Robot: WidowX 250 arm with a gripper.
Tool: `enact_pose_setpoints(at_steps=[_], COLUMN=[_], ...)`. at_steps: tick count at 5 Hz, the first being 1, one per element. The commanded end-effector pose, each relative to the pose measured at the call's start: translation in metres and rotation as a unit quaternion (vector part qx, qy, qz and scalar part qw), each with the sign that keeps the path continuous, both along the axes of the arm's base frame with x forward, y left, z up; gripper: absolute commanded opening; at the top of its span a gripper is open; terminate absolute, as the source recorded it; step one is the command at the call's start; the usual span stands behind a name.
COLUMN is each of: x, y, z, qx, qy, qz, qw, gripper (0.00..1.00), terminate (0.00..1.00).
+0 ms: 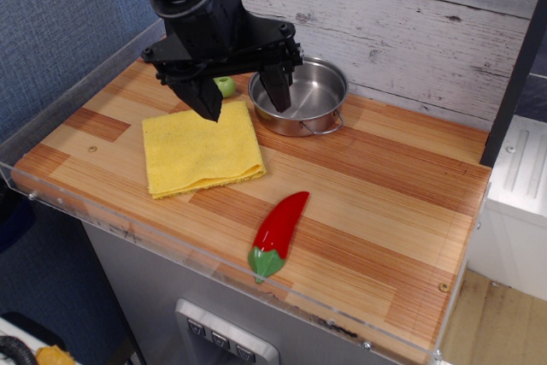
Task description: Move pepper to back of table. pepper is back right table
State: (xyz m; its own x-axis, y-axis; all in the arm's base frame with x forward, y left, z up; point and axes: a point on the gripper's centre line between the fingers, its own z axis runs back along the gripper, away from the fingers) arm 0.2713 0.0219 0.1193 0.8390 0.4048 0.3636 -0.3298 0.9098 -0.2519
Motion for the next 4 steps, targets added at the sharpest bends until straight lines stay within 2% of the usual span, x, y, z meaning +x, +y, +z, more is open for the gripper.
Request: enact_pose_setpoints(at_steps=[1, 2, 4], x=[0.0, -0.009, -0.025], y=[0.0, -0.002, -0.02], z=[0.0, -0.015, -0.043], qx=[0.0, 0.022, 0.041], qy=[0.0, 0.009, 0.035], qz=[0.0, -0.009, -0.032], qw=[1.0, 0.9997, 0.9981], gripper=[1.0, 1.0, 1.0], terminate=[0.0, 0.0, 0.0])
